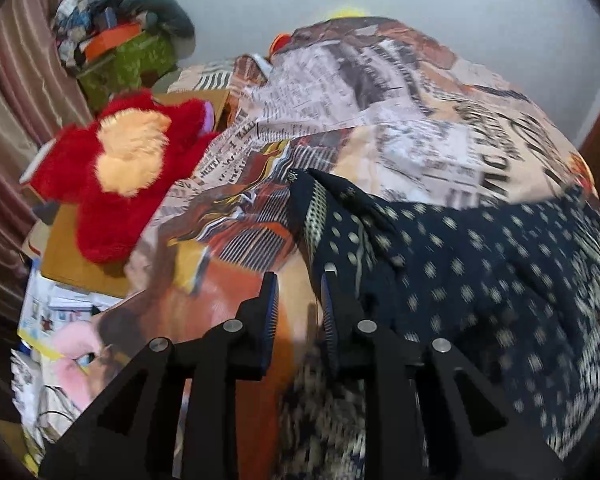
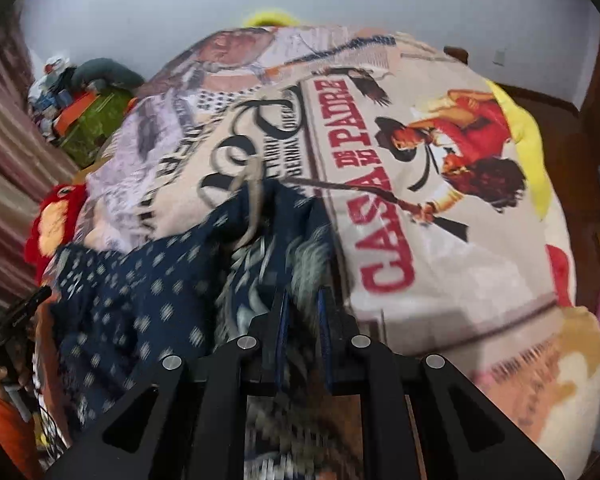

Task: Fold large clothes

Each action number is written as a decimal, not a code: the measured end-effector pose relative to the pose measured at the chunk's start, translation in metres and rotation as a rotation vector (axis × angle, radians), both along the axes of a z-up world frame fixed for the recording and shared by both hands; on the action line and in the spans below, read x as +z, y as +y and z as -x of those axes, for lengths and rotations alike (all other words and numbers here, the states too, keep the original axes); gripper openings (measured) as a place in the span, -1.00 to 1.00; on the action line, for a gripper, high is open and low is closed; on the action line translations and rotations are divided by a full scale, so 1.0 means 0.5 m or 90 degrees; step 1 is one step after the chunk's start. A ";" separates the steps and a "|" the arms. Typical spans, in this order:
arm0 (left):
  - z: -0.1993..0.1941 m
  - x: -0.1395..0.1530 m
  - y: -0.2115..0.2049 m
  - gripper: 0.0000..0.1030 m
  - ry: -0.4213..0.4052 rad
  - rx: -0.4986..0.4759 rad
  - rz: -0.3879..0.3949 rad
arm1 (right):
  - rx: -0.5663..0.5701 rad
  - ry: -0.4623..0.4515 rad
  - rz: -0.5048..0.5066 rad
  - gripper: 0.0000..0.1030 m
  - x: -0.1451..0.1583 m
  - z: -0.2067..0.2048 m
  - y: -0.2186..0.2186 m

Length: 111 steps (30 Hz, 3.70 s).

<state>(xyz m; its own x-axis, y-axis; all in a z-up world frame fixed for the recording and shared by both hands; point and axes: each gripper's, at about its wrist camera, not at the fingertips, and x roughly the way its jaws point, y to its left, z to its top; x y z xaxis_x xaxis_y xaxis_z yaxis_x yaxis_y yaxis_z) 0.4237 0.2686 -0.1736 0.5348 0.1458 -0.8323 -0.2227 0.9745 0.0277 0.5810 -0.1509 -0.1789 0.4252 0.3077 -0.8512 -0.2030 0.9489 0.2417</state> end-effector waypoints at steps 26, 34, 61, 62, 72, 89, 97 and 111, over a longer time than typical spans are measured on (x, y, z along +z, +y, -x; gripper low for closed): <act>0.480 -0.018 -0.059 0.33 0.009 -0.018 0.106 | 0.134 -0.140 -0.013 -0.76 0.177 0.555 0.000; 0.584 -0.172 -0.034 0.33 0.092 0.075 0.204 | 0.092 -0.028 -0.051 -0.74 0.055 0.636 -0.037; 0.530 -0.066 -0.144 -0.80 -0.031 -0.011 0.203 | 0.134 -0.072 -0.107 -0.70 0.027 0.656 0.031; 0.522 -0.033 -0.142 -0.80 -0.059 -0.017 0.203 | 0.134 -0.081 -0.107 -0.72 0.034 0.650 0.033; 0.354 0.146 -0.098 -0.81 -0.202 -0.055 0.244 | 0.118 -0.188 -0.101 -0.82 0.114 0.537 0.046; -0.016 -0.027 0.072 -0.81 -0.091 0.148 0.196 | 0.044 -0.191 0.007 -0.83 0.043 0.118 0.097; -0.082 -0.109 0.090 -0.69 -0.034 0.144 0.174 | 0.045 -0.164 0.029 -0.81 -0.037 0.014 0.110; 0.010 0.081 0.047 0.39 -0.091 0.063 0.066 | -0.005 -0.178 -0.012 -0.78 0.106 0.048 -0.006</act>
